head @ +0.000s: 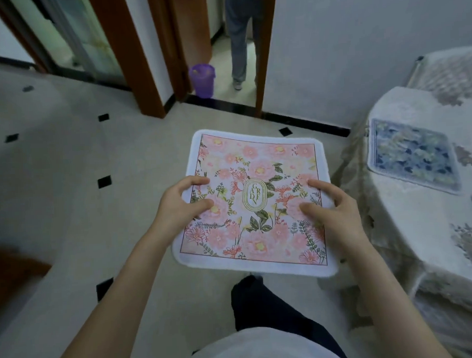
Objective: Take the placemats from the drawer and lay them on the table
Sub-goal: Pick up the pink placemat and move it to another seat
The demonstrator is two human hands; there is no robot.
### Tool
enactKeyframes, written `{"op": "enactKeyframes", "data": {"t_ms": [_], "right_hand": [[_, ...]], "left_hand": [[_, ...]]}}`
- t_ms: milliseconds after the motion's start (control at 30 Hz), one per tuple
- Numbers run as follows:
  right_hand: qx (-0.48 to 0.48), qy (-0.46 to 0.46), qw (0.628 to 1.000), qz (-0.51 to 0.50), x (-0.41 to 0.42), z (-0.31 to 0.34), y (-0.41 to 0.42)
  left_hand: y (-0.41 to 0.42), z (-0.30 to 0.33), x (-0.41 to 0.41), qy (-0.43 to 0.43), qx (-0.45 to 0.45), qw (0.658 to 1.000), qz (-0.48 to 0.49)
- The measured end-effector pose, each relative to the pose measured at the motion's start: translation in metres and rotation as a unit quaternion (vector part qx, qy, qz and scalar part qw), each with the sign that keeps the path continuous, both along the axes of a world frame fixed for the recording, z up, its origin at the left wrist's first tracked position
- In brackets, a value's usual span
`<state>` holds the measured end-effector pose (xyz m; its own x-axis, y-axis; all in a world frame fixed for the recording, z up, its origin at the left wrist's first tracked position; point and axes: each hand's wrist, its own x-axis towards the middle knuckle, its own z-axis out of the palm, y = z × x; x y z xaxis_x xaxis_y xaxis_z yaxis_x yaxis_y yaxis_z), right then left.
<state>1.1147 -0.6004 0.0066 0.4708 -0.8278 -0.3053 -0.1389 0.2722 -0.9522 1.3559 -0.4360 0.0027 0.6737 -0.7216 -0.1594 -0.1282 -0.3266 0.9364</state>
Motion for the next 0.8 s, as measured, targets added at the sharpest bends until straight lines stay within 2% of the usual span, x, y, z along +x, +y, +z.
{"op": "enactKeyframes", "data": {"t_ms": [300,500,800], "right_hand": [[-0.013,0.019,0.998,-0.061,0.077,0.005,-0.157],[-0.015,0.034,0.993,-0.113,0.108,0.0,-0.238],[-0.043,0.063,0.962,-0.264,0.152,-0.02,-0.355]], "left_hand": [[-0.183,0.015,0.096,-0.019,0.007,0.998,-0.064],[-0.291,0.0,0.139,-0.008,-0.005,0.993,-0.12],[-0.492,-0.014,0.202,0.023,0.005,0.968,-0.25]]}}
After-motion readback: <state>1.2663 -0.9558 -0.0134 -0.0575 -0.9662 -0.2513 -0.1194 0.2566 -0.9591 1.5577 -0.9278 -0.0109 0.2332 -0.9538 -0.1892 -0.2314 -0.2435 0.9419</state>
